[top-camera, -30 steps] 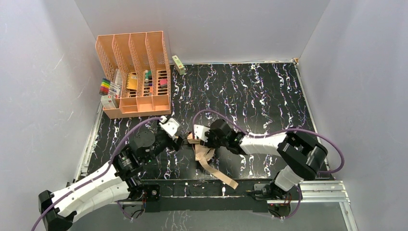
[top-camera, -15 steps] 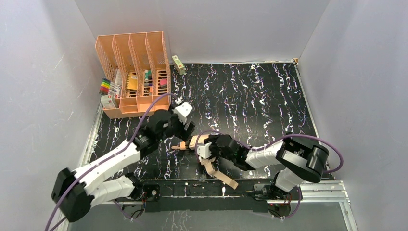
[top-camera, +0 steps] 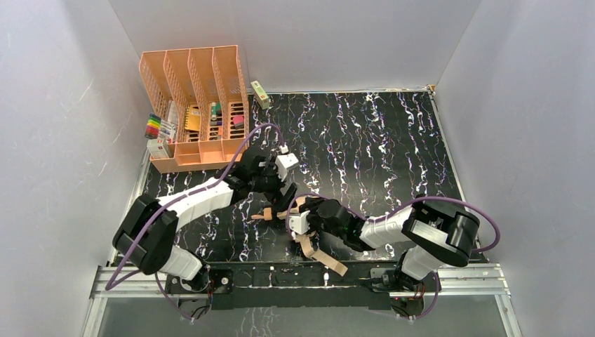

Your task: Put away the umbrella

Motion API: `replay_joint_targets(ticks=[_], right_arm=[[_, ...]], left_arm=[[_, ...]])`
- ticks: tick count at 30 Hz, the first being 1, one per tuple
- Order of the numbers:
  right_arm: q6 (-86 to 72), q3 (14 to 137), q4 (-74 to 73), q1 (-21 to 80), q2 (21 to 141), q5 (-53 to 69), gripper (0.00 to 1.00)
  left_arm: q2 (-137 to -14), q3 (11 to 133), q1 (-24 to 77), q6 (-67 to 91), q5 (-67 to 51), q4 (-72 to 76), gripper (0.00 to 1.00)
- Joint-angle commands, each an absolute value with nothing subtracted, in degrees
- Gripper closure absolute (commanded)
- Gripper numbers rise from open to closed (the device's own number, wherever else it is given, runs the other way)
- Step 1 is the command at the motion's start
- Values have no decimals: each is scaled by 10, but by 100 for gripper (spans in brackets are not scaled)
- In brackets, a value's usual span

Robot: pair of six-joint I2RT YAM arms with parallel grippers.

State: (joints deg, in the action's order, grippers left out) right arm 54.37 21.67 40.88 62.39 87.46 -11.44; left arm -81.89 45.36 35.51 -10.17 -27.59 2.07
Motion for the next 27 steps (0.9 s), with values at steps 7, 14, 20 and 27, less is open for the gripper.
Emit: replay_joint_targets(ticks=[7,14,20,27], right_arm=[[539,204,317,626,884,-110,82],[543,208,314,629,890,-108,82],[545,211,314,630,894,-108,82],[538,214,315,633,894,-107,81]], left_arm=[[-879,490,351,-169,-323,-47,4],[-917,502,344,-204,-332,-96,12],[-967,531,343,-212,-354,-130,23],[-982,549,343,-218,-331,-140,60]])
